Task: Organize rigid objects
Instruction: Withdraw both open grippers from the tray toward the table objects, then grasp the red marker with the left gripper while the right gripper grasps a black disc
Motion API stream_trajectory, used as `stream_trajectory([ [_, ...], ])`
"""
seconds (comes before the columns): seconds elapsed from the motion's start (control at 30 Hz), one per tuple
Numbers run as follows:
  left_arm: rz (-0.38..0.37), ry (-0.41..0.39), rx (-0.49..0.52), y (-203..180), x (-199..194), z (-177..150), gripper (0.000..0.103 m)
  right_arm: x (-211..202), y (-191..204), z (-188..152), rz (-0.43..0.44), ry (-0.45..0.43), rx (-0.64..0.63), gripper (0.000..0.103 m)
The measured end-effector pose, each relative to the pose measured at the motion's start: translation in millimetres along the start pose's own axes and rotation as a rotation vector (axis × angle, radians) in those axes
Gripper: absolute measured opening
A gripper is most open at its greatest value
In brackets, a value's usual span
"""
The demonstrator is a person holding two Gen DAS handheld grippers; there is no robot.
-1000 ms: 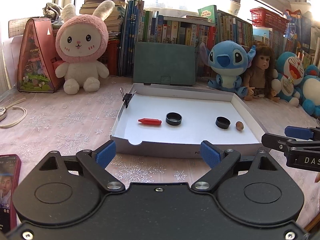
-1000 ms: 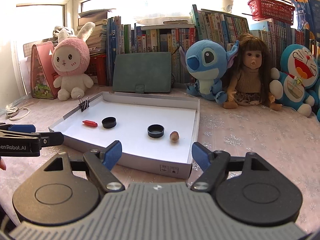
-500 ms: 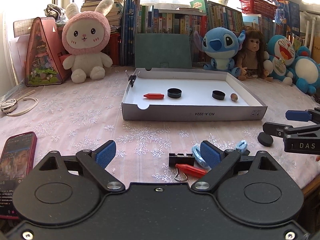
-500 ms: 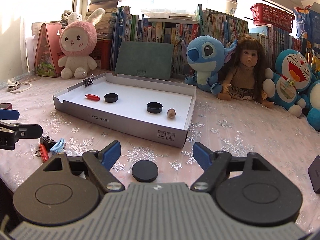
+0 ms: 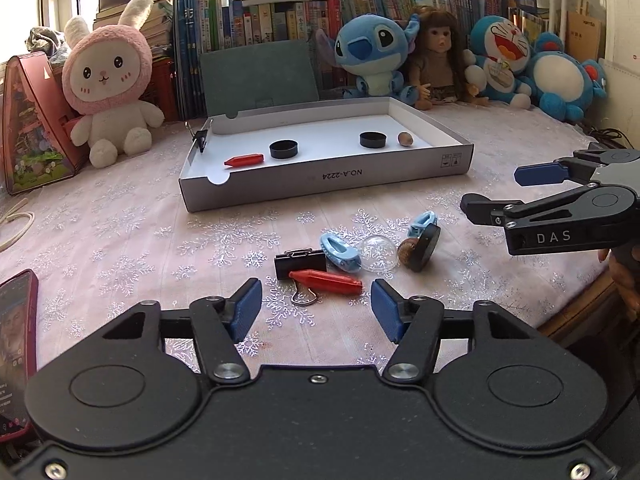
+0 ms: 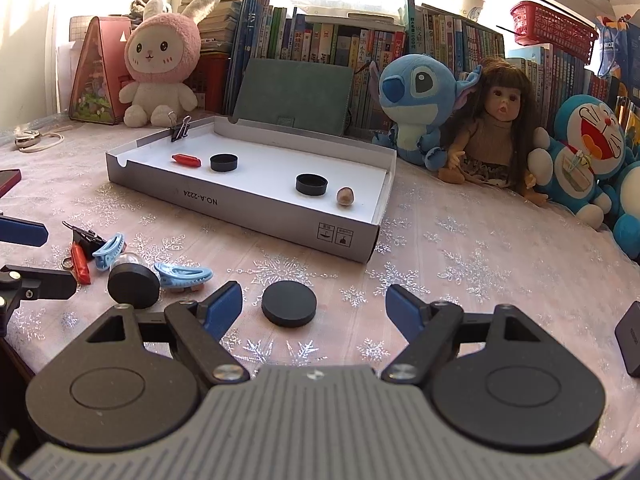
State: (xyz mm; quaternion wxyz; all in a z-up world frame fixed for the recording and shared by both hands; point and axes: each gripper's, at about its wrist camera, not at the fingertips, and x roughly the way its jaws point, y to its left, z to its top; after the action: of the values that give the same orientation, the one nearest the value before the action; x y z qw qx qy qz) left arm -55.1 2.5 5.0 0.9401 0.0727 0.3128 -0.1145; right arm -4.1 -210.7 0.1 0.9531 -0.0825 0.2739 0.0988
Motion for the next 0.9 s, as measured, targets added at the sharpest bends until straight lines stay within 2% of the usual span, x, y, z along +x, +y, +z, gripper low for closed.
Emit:
stream_trajectory([
  [0.13,-0.02,0.021,-0.013,1.0,8.6,1.2,0.05,4.0,2.7,-0.3,-0.032,0.028,-0.019,0.074],
  [0.67,0.029,-0.003,-0.007,-0.4,21.6,4.3,0.05,9.8,-1.2,0.6,-0.002,0.043,0.037,0.059],
  [0.9,0.032,-0.007,-0.016,-1.8,21.4,4.4,0.043,11.1,-1.6,0.1,0.015,0.046,0.068,0.048],
])
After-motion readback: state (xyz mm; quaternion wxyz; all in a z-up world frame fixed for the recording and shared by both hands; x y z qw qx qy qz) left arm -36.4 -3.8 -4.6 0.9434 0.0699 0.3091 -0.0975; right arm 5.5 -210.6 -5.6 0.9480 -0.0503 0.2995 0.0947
